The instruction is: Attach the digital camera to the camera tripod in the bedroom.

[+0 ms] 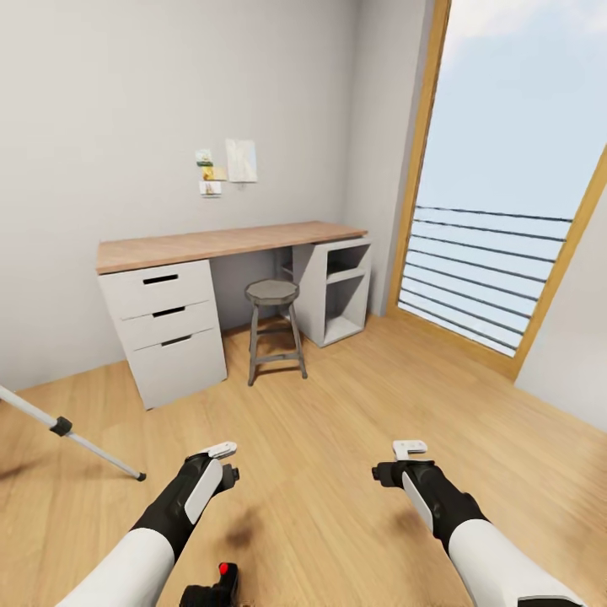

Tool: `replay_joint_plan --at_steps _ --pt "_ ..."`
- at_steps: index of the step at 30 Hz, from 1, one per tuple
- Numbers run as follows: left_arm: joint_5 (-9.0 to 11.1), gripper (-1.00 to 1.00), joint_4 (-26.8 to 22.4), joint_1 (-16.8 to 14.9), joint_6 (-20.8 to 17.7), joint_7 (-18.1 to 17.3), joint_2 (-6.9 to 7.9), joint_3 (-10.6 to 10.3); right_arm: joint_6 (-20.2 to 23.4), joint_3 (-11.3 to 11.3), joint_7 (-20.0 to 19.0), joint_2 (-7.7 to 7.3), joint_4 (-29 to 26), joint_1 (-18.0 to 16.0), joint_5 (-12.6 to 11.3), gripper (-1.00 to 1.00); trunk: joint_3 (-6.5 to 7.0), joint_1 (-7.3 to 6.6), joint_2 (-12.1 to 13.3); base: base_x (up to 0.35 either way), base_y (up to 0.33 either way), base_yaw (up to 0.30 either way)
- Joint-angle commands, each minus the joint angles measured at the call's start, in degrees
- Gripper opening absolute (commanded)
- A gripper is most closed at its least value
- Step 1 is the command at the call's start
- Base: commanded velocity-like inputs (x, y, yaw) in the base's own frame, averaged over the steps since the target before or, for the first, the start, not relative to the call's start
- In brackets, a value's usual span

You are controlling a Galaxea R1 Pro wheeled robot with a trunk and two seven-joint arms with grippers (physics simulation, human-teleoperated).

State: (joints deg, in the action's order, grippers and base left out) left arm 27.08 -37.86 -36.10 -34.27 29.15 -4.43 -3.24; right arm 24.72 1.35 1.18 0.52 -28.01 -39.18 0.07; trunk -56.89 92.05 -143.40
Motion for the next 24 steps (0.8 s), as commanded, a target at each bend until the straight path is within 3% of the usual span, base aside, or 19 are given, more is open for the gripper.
replay_joint_plan --at_steps 1,24 --pt "0.6 1.0 -0.1 0.0 -0.1 0.6 0.04 -0.2 0.3 0.2 0.1 -0.01 -0.1 0.0 0.0 1.0 -0.29 0.01 0.0 0.0 0.0 0.0" --pt "0.1 1.0 -0.1 0.0 -0.2 1.4 0.04 -0.6 0.2 0.1 0.2 0.01 0.1 0.0 -0.3 1.0 -5.38 0.6 -0.4 0.0 0.0 0.0"
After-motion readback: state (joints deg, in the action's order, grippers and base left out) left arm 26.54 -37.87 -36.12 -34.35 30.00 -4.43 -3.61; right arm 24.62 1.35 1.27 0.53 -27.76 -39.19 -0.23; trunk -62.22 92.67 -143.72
